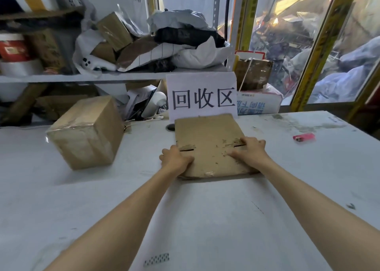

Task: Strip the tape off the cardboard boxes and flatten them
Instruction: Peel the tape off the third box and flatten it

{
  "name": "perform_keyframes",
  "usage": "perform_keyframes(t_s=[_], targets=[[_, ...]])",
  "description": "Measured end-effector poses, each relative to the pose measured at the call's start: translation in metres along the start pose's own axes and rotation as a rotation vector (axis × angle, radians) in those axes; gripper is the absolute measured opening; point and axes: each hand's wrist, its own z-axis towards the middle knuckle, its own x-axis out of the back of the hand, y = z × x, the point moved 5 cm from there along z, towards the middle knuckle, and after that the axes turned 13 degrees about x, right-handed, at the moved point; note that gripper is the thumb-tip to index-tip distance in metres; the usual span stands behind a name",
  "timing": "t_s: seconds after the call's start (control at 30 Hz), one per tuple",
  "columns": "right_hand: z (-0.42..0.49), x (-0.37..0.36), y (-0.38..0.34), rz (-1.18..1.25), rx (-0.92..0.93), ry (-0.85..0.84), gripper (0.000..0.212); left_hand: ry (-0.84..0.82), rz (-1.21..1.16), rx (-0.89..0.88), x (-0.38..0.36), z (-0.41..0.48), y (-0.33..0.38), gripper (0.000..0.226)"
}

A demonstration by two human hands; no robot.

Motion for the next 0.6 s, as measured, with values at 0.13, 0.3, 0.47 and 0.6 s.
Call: perform_keyframes(t_s=[0.13, 0.3, 0.47, 0.6], targets=[[-0.012, 0.007, -0.023, -0.299, 0.156, 0.124, 0.038, 0.126, 0.093, -0.231, 0.003, -0.012, 0.009, 0.051], [-0.029, -0.030, -0.093, -0.597, 0.349, -0.222, 0.019, 0.011, 0.437, -0.364, 0.017, -0.032, 0.014, 0.041], [-0.039, -0.046, -0.170, -0.639, 0.414, -0.210, 0.031, 0.155, 0.426, -0.349, 0.124, -0.045, -0.021, 0.050], [-0.049, -0.072, -0.250, -0.534, 0.569, -0.257, 0.017, 0.473, 0.437, -0.300, 0.229, -0.050, -0.063, 0.030]])
